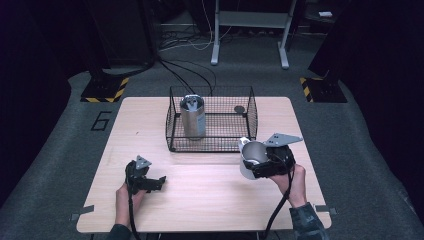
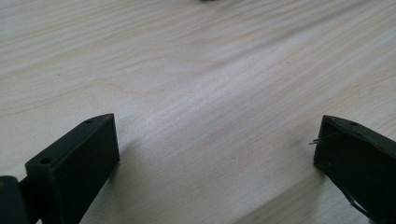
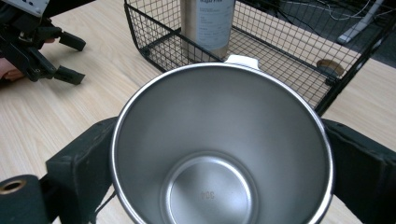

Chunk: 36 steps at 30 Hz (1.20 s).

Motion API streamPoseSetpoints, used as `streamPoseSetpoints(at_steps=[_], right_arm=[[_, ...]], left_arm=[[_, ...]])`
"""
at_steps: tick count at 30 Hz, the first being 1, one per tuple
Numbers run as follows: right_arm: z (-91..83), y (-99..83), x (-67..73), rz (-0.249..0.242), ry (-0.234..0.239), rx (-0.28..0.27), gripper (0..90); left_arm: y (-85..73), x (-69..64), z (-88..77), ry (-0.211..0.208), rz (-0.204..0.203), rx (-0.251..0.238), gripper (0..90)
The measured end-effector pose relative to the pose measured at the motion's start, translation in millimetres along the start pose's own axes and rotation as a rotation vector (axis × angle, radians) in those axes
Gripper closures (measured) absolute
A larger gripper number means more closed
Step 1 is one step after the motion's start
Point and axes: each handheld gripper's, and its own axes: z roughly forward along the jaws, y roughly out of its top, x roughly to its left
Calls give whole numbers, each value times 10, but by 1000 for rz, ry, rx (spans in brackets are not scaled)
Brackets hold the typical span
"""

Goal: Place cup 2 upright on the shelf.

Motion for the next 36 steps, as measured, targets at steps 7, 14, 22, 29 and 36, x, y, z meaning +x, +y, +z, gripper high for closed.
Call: streamPoseSetpoints(at_steps=[7,14,22,29,36], right_arm=[[39,143,14,-8,14,-12,56],[54,300,18,-35,27,-18,57],[90,480,-24,-33,36,-34,57],[139,622,-86,-39,40,-33,56],[195,764,-121,-47,37,-35,56]], left_arm=[[0,-1,-1,-1,-2,2,1],[0,-1,-1,-1,-2,2,0],[0,-1,-2,-1,-1,3,0],[0,-1,-1,-1,-2,2,0],[0,-1,-1,-1,-1,2,0]])
